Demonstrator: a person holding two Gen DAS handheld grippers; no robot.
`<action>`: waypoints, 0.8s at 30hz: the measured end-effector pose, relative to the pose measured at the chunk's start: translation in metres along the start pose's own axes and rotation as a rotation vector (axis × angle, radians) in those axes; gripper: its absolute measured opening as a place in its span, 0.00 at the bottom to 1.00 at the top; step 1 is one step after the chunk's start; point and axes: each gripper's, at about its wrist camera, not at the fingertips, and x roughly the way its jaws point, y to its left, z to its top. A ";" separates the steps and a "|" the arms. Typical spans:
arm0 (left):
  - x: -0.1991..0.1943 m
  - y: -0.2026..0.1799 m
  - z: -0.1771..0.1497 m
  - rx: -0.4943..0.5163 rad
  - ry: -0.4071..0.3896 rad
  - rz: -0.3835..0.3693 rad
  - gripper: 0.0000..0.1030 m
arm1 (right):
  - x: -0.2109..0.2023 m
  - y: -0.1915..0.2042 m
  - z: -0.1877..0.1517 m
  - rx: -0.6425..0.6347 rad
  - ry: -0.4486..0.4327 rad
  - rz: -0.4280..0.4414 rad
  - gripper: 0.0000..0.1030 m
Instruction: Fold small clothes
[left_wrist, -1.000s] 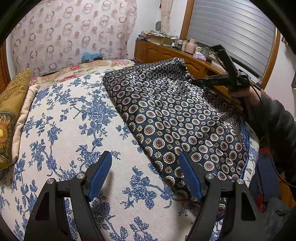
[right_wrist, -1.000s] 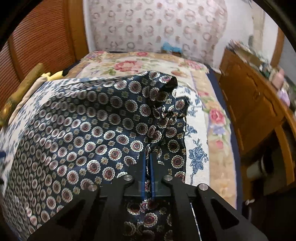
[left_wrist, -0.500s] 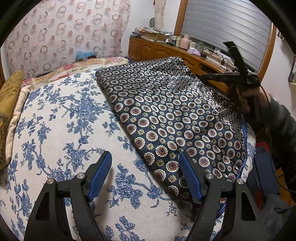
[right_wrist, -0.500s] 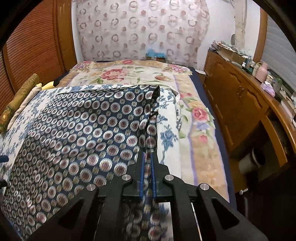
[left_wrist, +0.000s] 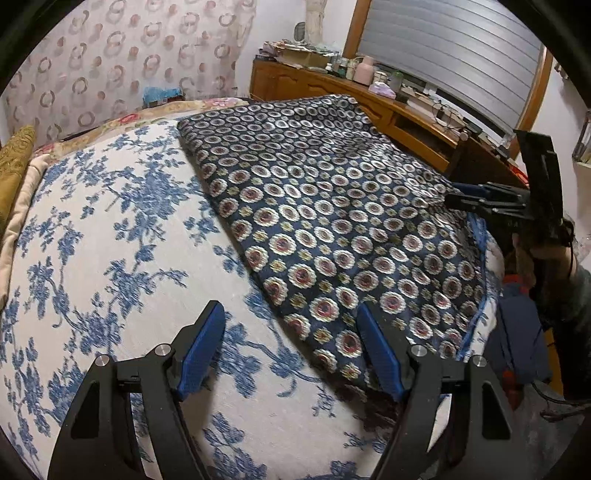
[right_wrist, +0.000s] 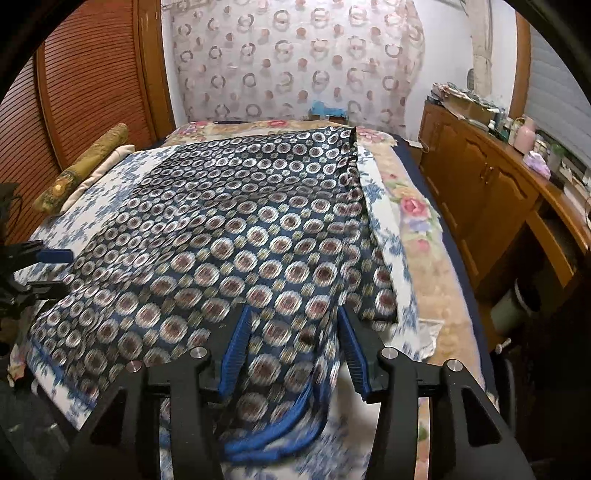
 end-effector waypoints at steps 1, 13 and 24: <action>-0.001 -0.001 -0.001 0.001 0.001 -0.008 0.68 | -0.003 0.001 -0.003 0.000 -0.003 -0.001 0.49; -0.006 -0.012 -0.010 -0.011 0.040 -0.162 0.30 | -0.013 0.040 0.002 -0.044 -0.041 0.074 0.49; -0.032 -0.033 0.028 0.054 -0.080 -0.126 0.02 | -0.039 0.069 -0.005 -0.113 -0.059 0.133 0.54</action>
